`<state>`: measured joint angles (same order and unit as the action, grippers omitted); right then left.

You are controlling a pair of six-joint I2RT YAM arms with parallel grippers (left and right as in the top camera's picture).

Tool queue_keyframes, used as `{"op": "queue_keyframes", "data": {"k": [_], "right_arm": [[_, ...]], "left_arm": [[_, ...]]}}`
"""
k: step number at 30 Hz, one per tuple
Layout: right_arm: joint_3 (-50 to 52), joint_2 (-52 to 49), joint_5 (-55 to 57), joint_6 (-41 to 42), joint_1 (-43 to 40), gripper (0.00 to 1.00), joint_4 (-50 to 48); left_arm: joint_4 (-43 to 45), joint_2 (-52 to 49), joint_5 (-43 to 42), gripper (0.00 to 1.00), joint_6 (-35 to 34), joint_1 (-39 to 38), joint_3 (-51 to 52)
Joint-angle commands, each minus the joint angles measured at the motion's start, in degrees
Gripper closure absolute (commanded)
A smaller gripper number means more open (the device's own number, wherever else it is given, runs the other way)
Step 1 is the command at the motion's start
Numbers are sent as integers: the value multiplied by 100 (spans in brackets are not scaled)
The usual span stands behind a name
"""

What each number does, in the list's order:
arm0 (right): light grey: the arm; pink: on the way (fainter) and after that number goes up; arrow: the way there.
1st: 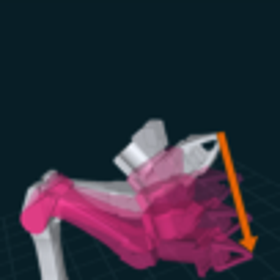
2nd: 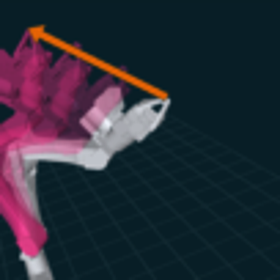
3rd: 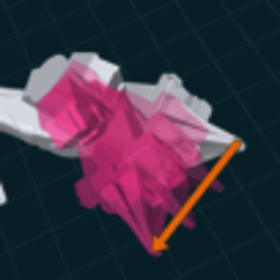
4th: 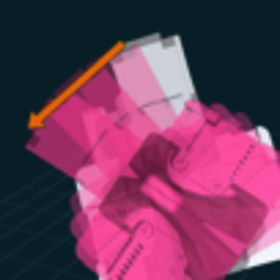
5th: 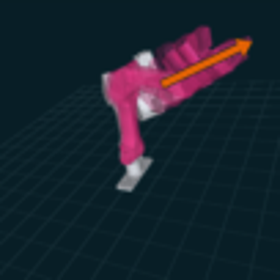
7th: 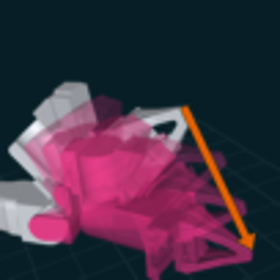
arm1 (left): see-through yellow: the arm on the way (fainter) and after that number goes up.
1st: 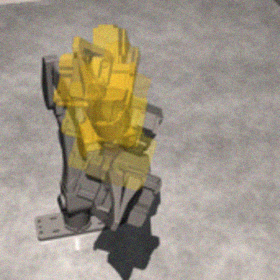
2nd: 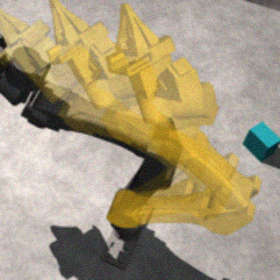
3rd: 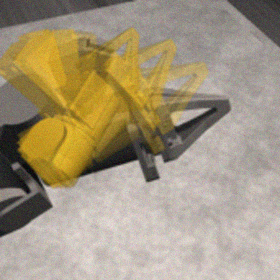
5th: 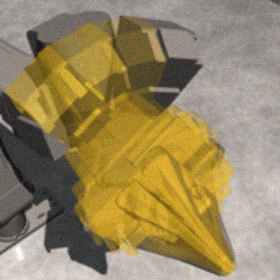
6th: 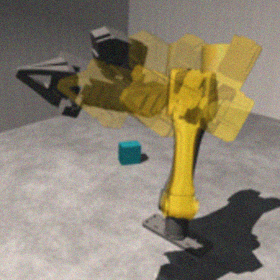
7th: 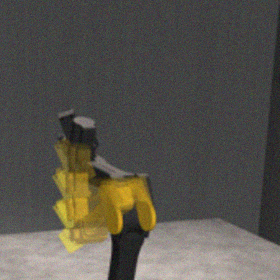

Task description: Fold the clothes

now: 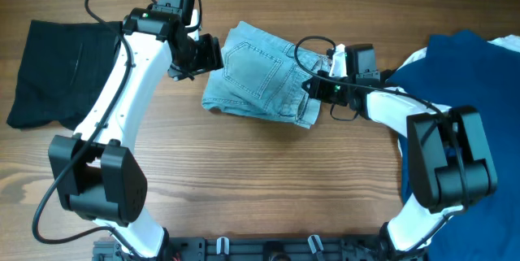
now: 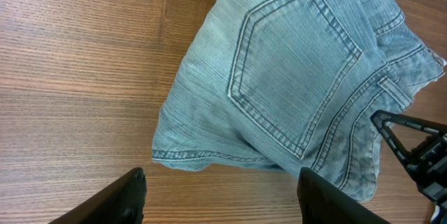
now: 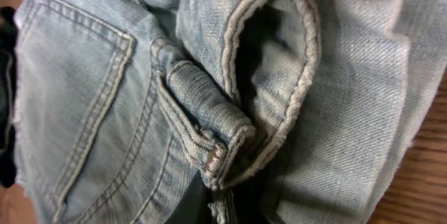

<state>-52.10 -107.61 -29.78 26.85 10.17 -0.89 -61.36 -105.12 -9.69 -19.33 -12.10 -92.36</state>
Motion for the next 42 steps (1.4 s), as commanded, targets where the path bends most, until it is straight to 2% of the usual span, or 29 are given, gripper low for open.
{"op": "queue_keyframes", "data": {"k": [1,3,7,10,11,12,13,15,17,18,20,23,24,25,27,29,31,33,34,35,37,39,40,42], "right_arm": [[-35,955,-754,-9,-17,96,17],[-35,1497,-874,-90,-9,96,63],[-33,1971,1499,-251,-11,96,940],[-22,1683,2103,-313,-11,96,1386],[9,1469,2238,-352,-11,76,1423],[9,1294,2472,-420,-11,49,1436],[9,1174,2693,-413,-13,43,1443],[4,1019,2931,-348,-37,41,1416],[-9,1080,2616,-481,-79,44,1438],[-13,1167,2267,-621,-79,50,1440],[-13,1379,1296,-1047,-76,54,1451],[-13,1663,-37,-1405,-76,56,1580],[-13,1716,-426,-1523,-76,55,1613],[-13,1727,-763,-1652,-74,53,1661],[-11,1714,-975,-1788,-59,39,1980],[7,1703,-588,-1690,-39,37,2450],[72,1690,146,-1440,-26,35,2889],[192,1685,138,-1480,-26,39,2859],[247,1683,127,-1484,-26,46,2809],[291,1681,120,-1482,-11,54,2743],[315,1679,-15,-1480,13,55,2706],[378,1659,-74,-1467,92,56,2610],[466,1659,79,-1375,127,64,2448],[629,1657,848,-839,140,92,2247]], "left_arm": [[-17,-76,37,30,116,4,-31],[-17,-76,42,30,116,4,-33],[2,-76,190,29,116,4,-33],[0,-76,188,29,116,4,-33],[2,-76,188,29,116,4,-33],[2,-76,188,29,116,4,-33],[0,-76,188,29,116,4,-33],[-13,-76,186,29,116,4,-31],[-46,-76,186,28,116,4,-20],[-55,-76,186,28,116,0,7],[-57,-76,184,30,116,-17,111],[22,-76,181,46,116,-107,433],[162,-76,181,47,116,-173,634],[323,-76,177,46,116,-234,815],[791,-76,59,42,116,-382,1239],[1189,-76,-31,31,116,-509,1563],[1690,-76,13,28,173,-645,1923],[2164,-76,94,29,409,-730,2227],[2406,-76,216,30,417,-767,2380],[2706,-76,321,36,417,-807,2553],[3045,-76,339,49,417,-828,2763],[3143,-76,448,57,417,-826,2844],[3139,-76,577,62,420,-826,2850],[3134,-76,964,80,420,-826,2850]]}}
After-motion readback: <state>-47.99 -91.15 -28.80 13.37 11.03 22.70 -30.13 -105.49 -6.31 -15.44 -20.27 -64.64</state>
